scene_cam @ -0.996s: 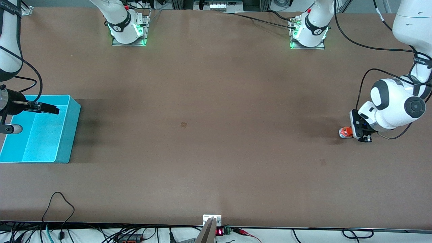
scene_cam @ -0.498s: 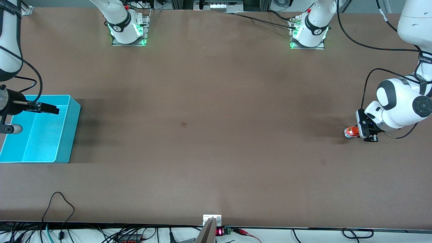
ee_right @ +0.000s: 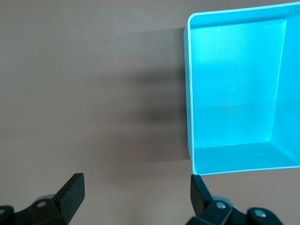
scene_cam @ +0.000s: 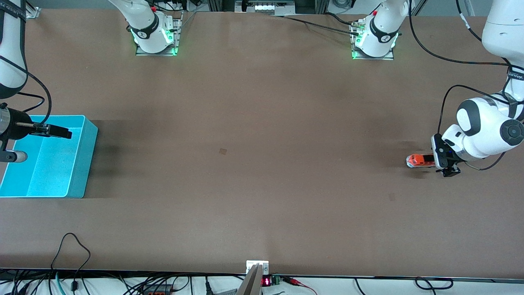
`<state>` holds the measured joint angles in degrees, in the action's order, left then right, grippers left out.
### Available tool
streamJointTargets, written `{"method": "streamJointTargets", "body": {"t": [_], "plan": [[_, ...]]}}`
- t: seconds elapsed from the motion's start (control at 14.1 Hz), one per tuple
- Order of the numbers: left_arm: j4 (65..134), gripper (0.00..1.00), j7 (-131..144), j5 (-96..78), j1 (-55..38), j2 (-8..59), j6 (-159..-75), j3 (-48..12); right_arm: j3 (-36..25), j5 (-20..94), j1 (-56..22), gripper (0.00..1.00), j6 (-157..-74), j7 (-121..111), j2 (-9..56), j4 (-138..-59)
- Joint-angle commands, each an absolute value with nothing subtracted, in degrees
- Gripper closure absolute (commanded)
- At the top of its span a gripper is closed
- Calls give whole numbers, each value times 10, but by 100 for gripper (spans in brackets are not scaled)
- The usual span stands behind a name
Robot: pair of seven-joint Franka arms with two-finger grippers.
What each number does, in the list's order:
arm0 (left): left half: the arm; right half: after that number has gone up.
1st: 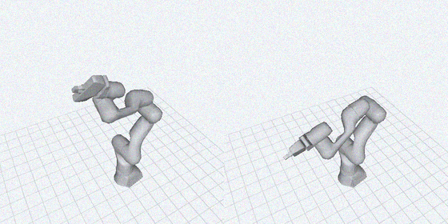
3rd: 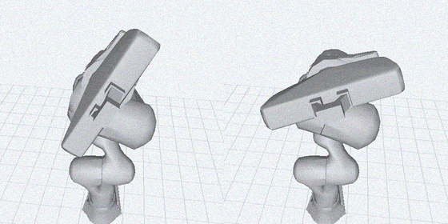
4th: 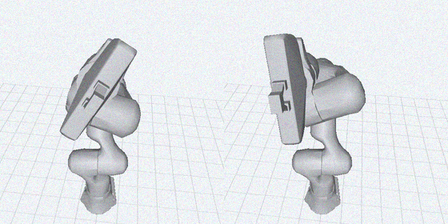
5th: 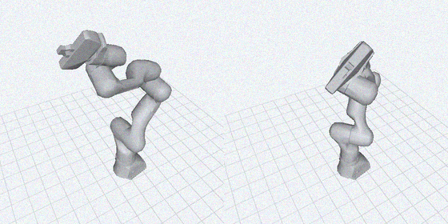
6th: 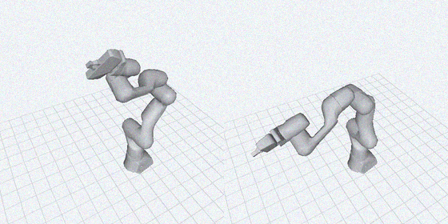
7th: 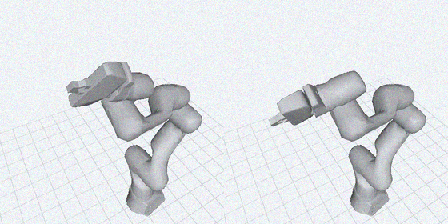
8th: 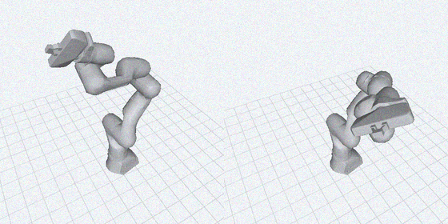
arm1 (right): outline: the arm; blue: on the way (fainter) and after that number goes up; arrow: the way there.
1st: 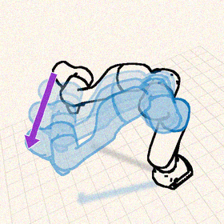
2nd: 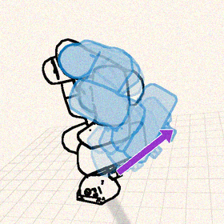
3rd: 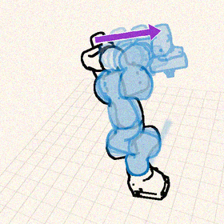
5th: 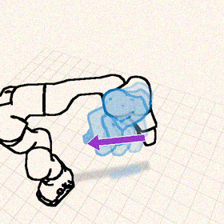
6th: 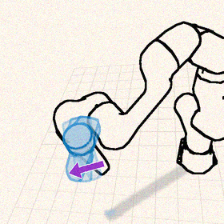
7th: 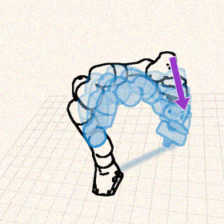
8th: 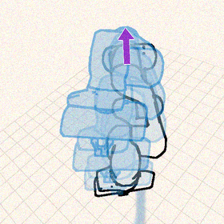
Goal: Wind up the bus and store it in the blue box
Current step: 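Release the bus with the left gripper so it rolls forward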
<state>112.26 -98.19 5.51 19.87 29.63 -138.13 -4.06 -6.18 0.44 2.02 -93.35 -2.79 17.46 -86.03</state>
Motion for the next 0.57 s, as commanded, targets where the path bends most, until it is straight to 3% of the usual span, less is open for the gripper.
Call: {"method": "streamJointTargets", "body": {"t": [0.0,0.5], "plan": [[1121,0,-952,62,200,271,-1340,-54,-60,15,25,0,-927,-38,176,-853],[1122,0,-911,62,195,265,-1326,-54,-60,15,25,0,-927,-38,176,-853]]}}
